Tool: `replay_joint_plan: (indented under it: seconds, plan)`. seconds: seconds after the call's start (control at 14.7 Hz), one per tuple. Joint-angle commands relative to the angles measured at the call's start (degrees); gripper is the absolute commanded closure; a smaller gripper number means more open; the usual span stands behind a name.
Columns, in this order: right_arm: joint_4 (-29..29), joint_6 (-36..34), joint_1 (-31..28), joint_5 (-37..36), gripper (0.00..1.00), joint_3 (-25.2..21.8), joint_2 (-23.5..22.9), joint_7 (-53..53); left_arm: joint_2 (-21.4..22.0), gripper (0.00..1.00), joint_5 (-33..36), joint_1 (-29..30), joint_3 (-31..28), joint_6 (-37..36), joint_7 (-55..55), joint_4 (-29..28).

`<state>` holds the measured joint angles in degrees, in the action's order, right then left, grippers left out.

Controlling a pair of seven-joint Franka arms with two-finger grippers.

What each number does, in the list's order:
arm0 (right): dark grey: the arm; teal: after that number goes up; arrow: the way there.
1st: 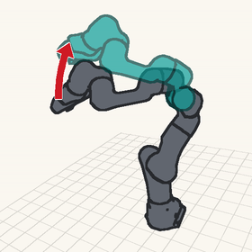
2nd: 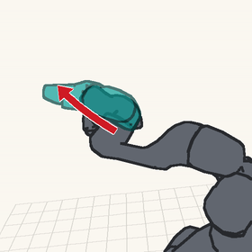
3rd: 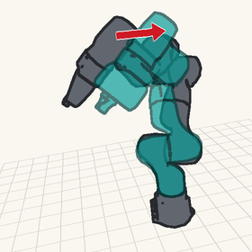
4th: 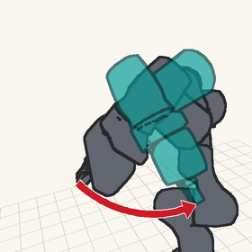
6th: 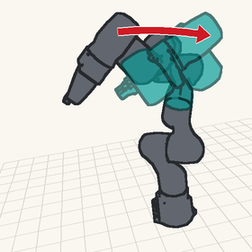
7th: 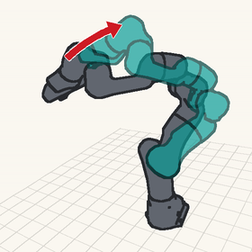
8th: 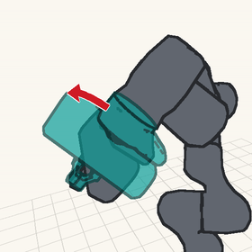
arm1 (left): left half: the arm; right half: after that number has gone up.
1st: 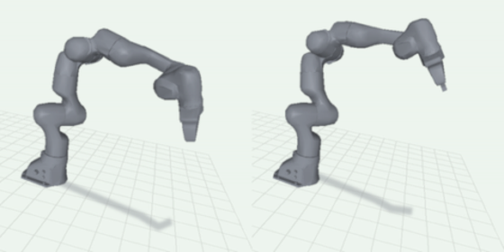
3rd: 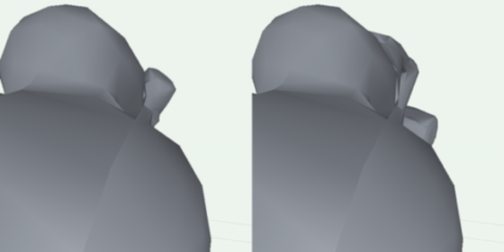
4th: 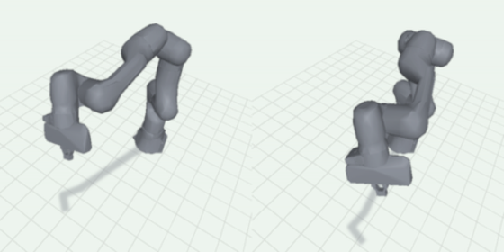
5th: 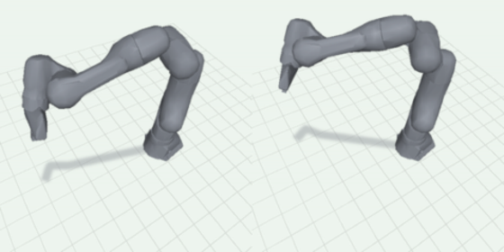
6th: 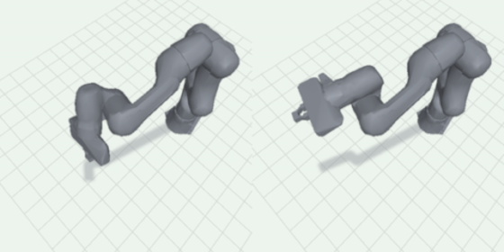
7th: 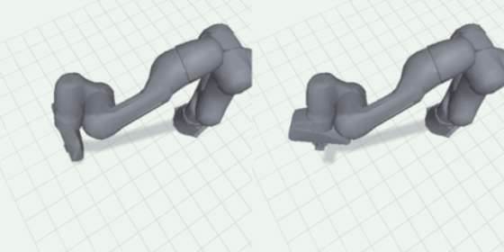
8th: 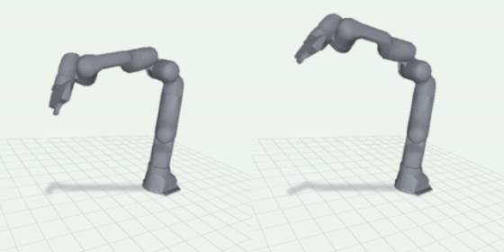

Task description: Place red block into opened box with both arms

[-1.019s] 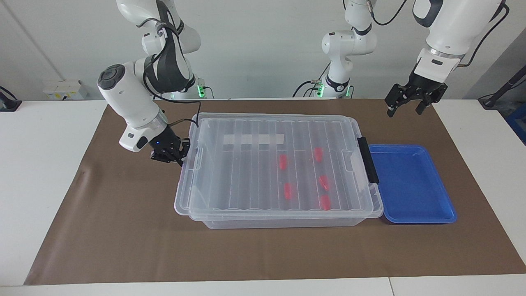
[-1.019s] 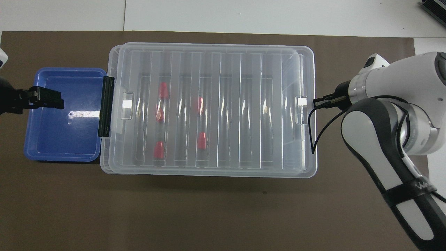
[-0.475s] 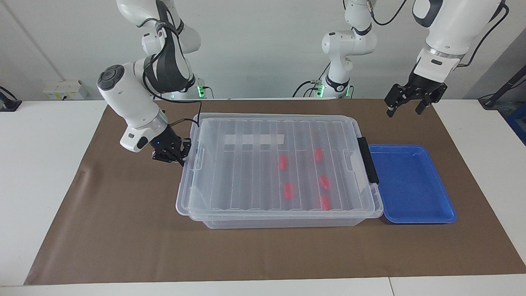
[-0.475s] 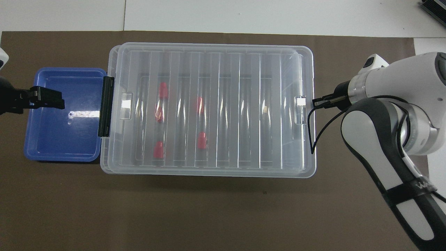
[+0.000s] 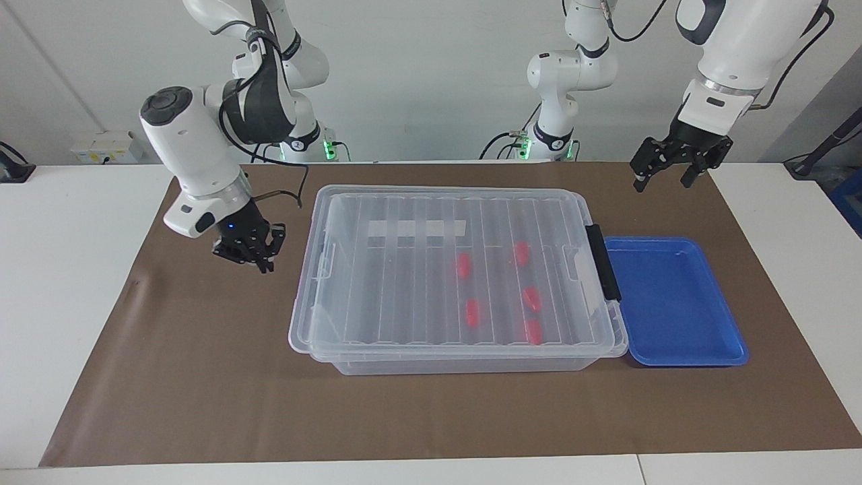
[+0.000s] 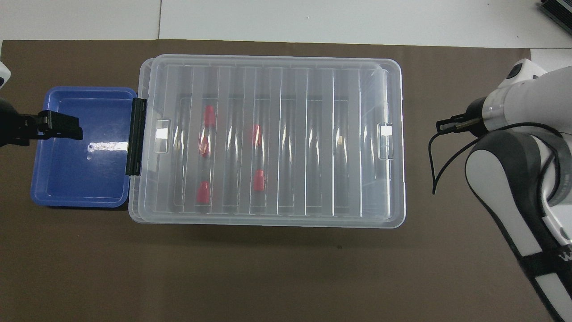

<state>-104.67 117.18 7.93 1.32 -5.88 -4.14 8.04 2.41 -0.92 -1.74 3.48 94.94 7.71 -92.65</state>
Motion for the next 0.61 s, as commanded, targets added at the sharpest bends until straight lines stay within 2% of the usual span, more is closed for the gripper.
replay_joint_plan:
  seconds: [0.0,0.34,0.54]
  plan:
    - [3.84,-6.85,-0.72,-5.7,0.0,0.51,1.33,-7.75,1.81,0.0,-0.83,-0.89,-1.02,1.48,-0.85,-2.36]
    - [12.71,-23.54,-2.12,-6.42,0.0,0.16,2.9,-15.43,1.81,0.0,-0.83,-0.89,-1.02,1.48,-0.85,-2.36]
    - [13.61,-28.75,-3.09,-6.42,0.0,0.25,4.84,-14.9,1.81,0.0,-0.83,-0.89,-1.02,1.57,-0.85,-2.36]
